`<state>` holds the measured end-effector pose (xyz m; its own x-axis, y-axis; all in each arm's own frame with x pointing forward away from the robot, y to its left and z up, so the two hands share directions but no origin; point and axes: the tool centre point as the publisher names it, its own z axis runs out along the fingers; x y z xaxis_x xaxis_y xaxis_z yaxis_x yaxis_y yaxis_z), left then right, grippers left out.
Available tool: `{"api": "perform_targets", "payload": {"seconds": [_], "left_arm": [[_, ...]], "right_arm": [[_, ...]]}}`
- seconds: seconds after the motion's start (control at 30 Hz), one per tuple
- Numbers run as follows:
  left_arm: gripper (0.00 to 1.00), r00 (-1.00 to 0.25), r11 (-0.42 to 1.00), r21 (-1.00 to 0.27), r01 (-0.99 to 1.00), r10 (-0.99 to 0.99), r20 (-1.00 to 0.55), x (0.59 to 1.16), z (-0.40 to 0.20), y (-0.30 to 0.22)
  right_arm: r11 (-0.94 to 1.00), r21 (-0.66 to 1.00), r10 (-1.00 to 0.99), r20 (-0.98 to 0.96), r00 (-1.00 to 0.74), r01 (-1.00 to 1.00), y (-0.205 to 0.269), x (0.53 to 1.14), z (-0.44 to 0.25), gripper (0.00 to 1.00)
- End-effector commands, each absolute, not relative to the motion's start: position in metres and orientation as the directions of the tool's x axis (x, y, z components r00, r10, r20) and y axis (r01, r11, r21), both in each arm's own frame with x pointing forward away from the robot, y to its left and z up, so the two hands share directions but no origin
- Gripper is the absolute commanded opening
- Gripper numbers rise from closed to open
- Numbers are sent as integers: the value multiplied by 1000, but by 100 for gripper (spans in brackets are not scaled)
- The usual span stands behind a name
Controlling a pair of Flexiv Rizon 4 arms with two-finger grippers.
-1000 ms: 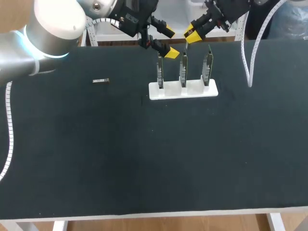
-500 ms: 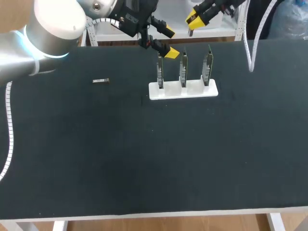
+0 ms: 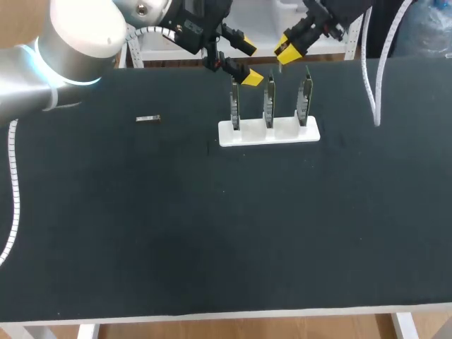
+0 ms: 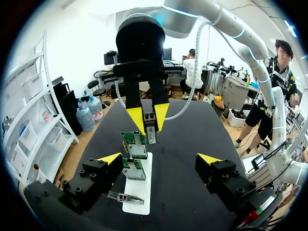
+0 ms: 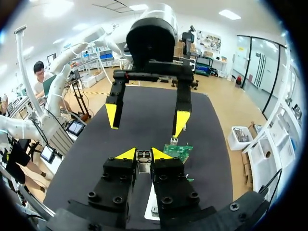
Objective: Pick up the optical module with the left hand, and insert it into the network port with the right hand.
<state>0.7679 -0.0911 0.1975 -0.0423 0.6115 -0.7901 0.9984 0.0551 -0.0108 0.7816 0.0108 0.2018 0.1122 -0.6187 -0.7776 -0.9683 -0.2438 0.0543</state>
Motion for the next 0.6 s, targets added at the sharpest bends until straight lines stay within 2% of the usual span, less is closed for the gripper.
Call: {"api": "perform_targets", "payload": {"seconds": [0.03, 0.6], "left_arm": [[100, -45, 60, -10, 998, 614, -788, 767, 198, -92], [100, -45, 60, -10, 998, 614, -788, 767, 198, -92]], "right_arm": [[-191, 13, -617, -779, 110, -981, 10, 777, 197, 0], [-205, 78, -619, -783, 67, -976, 12, 794, 171, 0]]}}
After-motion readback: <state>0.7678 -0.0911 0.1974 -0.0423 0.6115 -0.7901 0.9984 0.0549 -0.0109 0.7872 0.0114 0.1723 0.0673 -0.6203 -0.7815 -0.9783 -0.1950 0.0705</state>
